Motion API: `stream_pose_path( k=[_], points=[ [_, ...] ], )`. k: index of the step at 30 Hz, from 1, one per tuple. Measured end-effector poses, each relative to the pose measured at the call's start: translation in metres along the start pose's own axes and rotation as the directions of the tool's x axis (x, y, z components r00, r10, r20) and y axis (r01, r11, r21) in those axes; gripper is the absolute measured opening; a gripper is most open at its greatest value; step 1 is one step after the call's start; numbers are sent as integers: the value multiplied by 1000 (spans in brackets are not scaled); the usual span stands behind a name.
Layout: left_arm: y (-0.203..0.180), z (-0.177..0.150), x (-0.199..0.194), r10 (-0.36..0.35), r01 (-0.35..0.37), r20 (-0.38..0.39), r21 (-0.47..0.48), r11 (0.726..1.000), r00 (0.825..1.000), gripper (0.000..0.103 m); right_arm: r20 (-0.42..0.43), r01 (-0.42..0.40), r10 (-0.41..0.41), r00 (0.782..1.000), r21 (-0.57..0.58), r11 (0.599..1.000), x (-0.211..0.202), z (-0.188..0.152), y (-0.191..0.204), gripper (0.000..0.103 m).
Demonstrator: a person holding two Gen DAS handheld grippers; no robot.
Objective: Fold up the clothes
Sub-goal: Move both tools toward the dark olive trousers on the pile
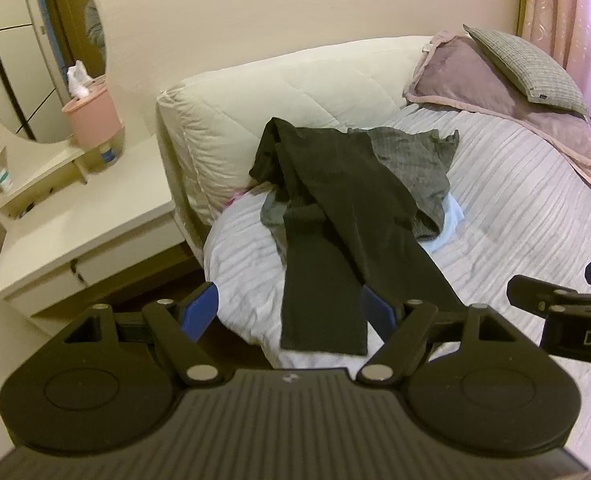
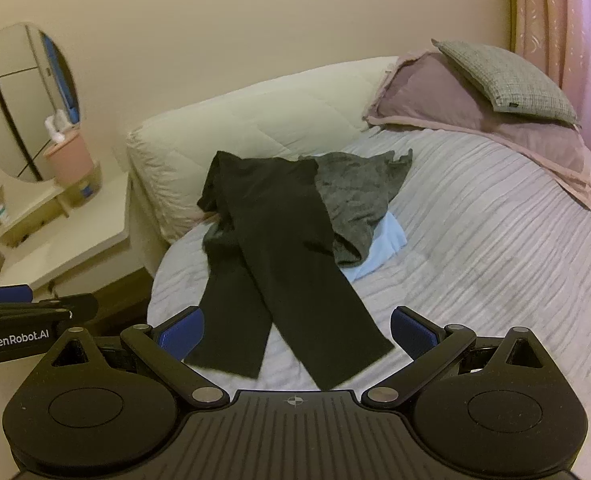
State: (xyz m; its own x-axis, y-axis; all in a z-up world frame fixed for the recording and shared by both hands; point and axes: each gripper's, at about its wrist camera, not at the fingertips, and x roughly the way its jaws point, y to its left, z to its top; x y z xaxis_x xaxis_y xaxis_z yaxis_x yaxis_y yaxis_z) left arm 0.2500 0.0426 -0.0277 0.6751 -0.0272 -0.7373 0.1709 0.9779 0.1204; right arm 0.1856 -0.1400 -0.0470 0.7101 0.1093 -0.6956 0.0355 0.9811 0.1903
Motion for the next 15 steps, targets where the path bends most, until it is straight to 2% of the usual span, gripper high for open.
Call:
stream_pose_path(
  k=[6, 15],
  points=[
    [28, 32, 41, -6, 6, -22, 5, 1000, 1000, 76, -15, 15, -15, 1000, -7, 1000, 46, 31, 19, 102],
    [73, 66, 120, -7, 6, -106, -11, 1000, 994, 76, -105, 56, -61, 993, -48, 997, 136, 55, 47, 102]
  ],
)
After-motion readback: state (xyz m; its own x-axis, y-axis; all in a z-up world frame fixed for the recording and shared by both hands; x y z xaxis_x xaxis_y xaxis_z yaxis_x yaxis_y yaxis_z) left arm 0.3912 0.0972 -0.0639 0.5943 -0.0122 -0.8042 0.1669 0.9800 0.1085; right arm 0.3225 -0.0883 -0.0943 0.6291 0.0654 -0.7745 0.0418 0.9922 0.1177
